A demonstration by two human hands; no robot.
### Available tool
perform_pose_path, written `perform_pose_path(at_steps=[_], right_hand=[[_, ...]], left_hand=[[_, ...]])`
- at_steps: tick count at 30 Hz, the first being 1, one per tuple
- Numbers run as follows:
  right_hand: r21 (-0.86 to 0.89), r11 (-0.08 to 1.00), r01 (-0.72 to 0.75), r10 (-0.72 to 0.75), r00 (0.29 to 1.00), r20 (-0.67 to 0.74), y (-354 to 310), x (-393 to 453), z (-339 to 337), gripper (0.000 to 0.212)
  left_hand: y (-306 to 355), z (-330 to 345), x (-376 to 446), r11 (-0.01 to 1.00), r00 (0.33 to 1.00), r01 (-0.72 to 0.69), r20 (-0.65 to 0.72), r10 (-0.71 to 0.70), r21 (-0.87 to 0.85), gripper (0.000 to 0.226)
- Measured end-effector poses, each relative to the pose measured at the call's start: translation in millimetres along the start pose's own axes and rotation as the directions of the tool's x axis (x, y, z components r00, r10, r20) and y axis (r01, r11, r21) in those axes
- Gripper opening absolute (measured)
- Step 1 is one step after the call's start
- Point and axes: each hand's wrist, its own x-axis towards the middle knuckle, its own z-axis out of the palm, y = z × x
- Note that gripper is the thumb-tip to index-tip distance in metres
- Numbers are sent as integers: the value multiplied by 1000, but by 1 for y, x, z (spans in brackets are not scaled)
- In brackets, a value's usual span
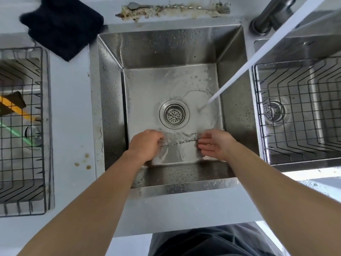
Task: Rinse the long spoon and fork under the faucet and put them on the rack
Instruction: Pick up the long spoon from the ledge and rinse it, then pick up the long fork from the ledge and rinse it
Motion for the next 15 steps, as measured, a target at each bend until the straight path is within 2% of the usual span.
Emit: perform_pose_path(at_steps=[3,7,12,14,15], right_hand=[[46,996,81,-82,997,4,-3,-18,-7,20],[194,970,146,-155,987,32,-7,-45,-20,28],[300,923,242,-262,965,29,-14,-68,-34,23],[319,905,281,-304,952,24,-21,-77,-37,26],[328,895,301,-324,946,16,-24,-81,-39,28]], left_hand=[[4,-10,-3,992,997,4,-75,-14,-127,18],[12,-26,-7,943,978,76,-158,-133,-323,20],[24,-44,-16,768,943,142,-150,-296,-625,16],[30,-54,-19,648,934,139,-119,-337,-749,13],[34,-59,-20,553,927,131,-96,-362,-823,12]])
